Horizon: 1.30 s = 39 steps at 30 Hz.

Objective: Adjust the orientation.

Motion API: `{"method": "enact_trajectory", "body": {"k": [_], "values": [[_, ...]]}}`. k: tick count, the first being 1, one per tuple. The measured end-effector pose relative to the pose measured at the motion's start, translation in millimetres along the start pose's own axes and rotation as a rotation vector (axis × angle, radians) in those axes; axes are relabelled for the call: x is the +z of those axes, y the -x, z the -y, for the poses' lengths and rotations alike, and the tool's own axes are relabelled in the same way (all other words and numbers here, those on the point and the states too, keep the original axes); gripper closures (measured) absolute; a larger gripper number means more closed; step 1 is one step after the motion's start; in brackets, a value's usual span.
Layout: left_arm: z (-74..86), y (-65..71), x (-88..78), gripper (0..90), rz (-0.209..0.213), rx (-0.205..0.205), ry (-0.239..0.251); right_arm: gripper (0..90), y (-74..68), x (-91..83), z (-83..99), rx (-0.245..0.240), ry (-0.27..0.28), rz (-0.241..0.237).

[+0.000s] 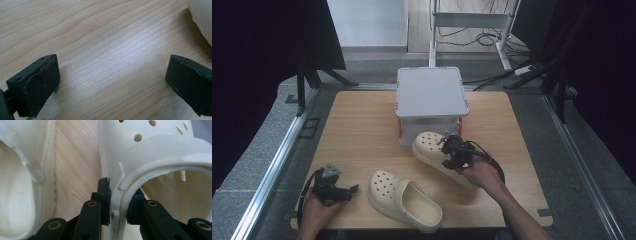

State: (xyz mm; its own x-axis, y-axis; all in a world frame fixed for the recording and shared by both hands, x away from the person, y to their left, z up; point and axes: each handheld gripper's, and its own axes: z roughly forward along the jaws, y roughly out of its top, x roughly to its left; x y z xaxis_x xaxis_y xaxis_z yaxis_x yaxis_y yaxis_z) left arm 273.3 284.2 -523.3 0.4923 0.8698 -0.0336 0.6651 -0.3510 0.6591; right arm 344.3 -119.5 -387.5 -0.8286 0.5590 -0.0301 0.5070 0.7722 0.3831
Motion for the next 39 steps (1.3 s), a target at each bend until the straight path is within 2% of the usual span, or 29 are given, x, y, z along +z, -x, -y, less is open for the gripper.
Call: {"method": "enact_trajectory", "body": {"k": [8, 17, 25, 32, 35, 37, 39], "values": [[0.0, 0.0, 0.0, 0.0, 0.001, -0.001, -0.001, 76.2, -33.5, 19.8, -21.6, -0.063, -0.008, -0.008], [0.0, -0.1, -0.1, 0.0, 0.001, 0.0, -0.001, 76.2, -58.2, 39.2, -37.9, -0.084, -0.027, -0.031], [0.0, 0.1, -0.1, 0.0, 0.001, -0.002, -0.001, 76.0, -64.7, 55.1, -38.4, -0.085, -0.044, -0.066], [0.0, 0.1, 0.0, 0.0, 0.001, -0.003, 0.0, 72.9, -61.5, 60.4, -33.2, -0.102, -0.037, -0.123], [0.0, 0.1, -0.1, 0.0, 0.001, -0.003, -0.001, 66.2, -58.4, 58.7, -30.2, -0.118, -0.03, -0.147], [0.0, 0.1, -0.1, 0.0, 0.001, -0.003, -0.001, 61.9, -56.4, 53.2, -28.4, -0.14, -0.024, -0.142], [0.0, 0.1, -0.1, 0.0, 0.001, -0.003, -0.001, 61.4, -53.1, 46.9, -26.4, -0.138, -0.021, -0.154]]}}
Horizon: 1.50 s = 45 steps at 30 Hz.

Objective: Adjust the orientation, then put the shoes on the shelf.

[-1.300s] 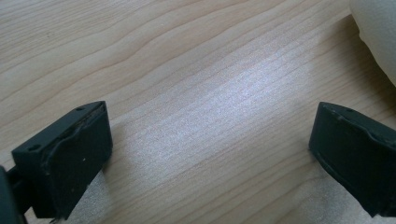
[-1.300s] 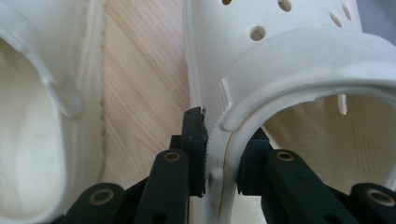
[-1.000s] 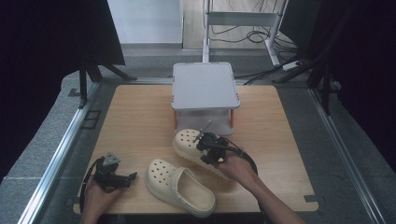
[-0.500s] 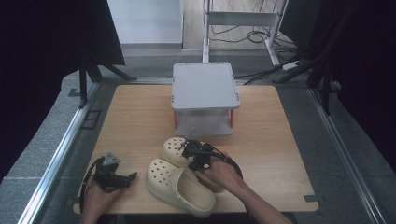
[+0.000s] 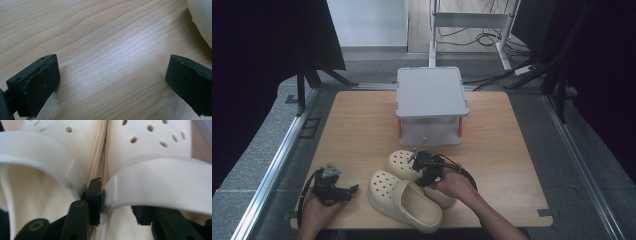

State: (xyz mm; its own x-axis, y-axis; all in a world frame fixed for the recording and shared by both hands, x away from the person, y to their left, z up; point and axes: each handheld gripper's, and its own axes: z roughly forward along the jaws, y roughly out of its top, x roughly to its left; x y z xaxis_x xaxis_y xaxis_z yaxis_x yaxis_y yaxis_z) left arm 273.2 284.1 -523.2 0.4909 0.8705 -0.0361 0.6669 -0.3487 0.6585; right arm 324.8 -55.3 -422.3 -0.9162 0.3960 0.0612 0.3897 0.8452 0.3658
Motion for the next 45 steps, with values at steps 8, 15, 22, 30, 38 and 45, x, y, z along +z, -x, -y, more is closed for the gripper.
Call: {"method": "enact_trajectory", "body": {"k": [8, 15, 22, 30, 38, 45], "values": [[0.0, 0.0, 0.0, 0.0, 0.0, 0.0, 0.0, 51.8, 6.2, -21.6, 13.9, 0.011, 0.03, -0.024], [-0.1, 0.0, -0.1, 0.0, 0.001, 0.0, -0.001, 32.9, 4.2, -28.3, 22.2, 0.012, 0.056, -0.071], [0.0, -0.1, -0.1, 0.0, 0.001, 0.0, -0.001, 20.7, -7.3, -14.2, 16.0, -0.013, 0.06, -0.096], [0.0, 0.0, 0.0, 0.0, 0.0, 0.0, 0.0, 19.2, -17.0, 7.5, 4.6, -0.036, 0.022, -0.071], [0.0, 0.0, 0.0, 0.0, 0.0, 0.0, 0.0, 29.6, -20.9, 22.2, -4.4, -0.04, 0.001, -0.018], [0.0, 0.0, 0.0, 0.0, 0.0, 0.0, 0.0, 46.2, -23.9, 29.8, -11.2, -0.055, -0.027, 0.051]]}}
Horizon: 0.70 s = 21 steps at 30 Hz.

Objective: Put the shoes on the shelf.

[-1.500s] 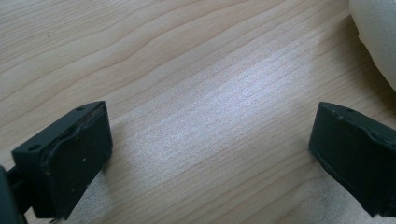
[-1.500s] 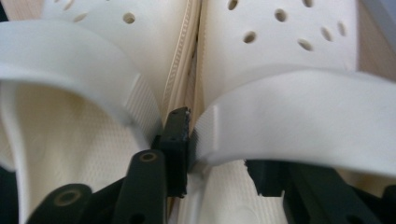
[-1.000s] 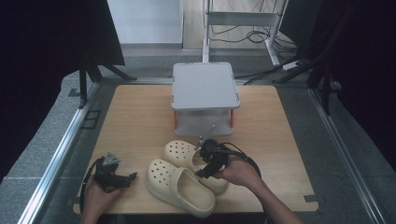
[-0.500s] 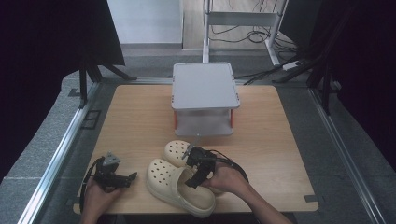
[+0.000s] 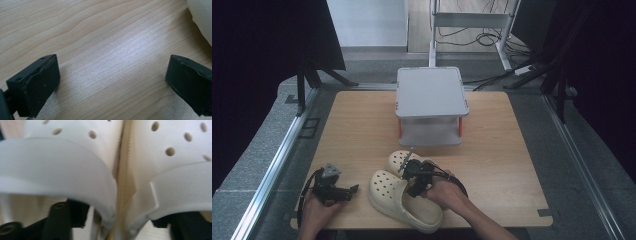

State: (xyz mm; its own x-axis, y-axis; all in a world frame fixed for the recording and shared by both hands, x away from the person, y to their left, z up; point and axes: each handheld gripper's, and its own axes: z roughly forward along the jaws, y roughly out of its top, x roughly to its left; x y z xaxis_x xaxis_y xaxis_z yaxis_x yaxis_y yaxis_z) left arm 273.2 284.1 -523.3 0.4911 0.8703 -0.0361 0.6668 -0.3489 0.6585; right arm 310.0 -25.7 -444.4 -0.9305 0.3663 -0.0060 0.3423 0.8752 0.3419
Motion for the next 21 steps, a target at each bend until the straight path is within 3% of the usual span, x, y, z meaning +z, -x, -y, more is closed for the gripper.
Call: {"method": "enact_trajectory", "body": {"k": [7, 11, 21], "values": [[0.0, 0.0, 0.0, 0.0, 0.0, 0.0, 0.0, 61.8, 1.5, 2.2, -1.9, 0.036, -0.028, -0.026], [0.0, 0.0, 0.0, 0.0, 0.0, 0.0, 0.0, 63.4, 1.8, 1.3, -2.1, 0.063, -0.031, -0.03], [0.0, 0.0, 0.0, 0.0, 0.0, 0.0, 0.0, 64.0, -0.2, -11.0, -2.3, 0.069, -0.029, -0.056]]}}
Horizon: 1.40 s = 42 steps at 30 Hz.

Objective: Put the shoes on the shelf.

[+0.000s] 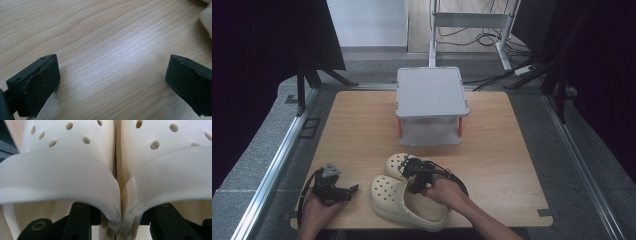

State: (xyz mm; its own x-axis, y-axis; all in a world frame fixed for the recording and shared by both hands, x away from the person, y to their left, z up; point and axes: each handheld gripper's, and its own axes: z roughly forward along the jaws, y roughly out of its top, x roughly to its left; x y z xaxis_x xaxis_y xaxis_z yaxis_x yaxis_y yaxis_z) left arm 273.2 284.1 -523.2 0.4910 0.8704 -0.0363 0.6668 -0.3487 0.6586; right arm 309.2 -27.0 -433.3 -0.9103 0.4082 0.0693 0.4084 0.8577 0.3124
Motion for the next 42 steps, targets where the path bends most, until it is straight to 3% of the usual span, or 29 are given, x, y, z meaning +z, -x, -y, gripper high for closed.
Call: {"method": "enact_trajectory", "body": {"k": [14, 23, 33, 42], "values": [[-0.1, -0.2, -0.2, 0.0, 0.001, 0.002, -0.003, 63.9, 10.4, -44.2, 3.2, 0.022, -0.002, -0.007], [-0.1, -0.1, -0.2, 0.0, 0.001, 0.001, -0.002, 63.9, 18.9, -73.4, 3.8, 0.066, 0.0, 0.004], [-0.4, -0.1, 0.0, 0.0, 0.004, 0.004, -0.002, 63.9, 24.9, -118.5, -2.1, 0.111, 0.019, 0.031], [-0.7, 0.1, 0.3, 0.0, 0.006, 0.007, -0.002, 63.9, 40.8, -152.2, -11.5, 0.175, 0.025, 0.053]]}}
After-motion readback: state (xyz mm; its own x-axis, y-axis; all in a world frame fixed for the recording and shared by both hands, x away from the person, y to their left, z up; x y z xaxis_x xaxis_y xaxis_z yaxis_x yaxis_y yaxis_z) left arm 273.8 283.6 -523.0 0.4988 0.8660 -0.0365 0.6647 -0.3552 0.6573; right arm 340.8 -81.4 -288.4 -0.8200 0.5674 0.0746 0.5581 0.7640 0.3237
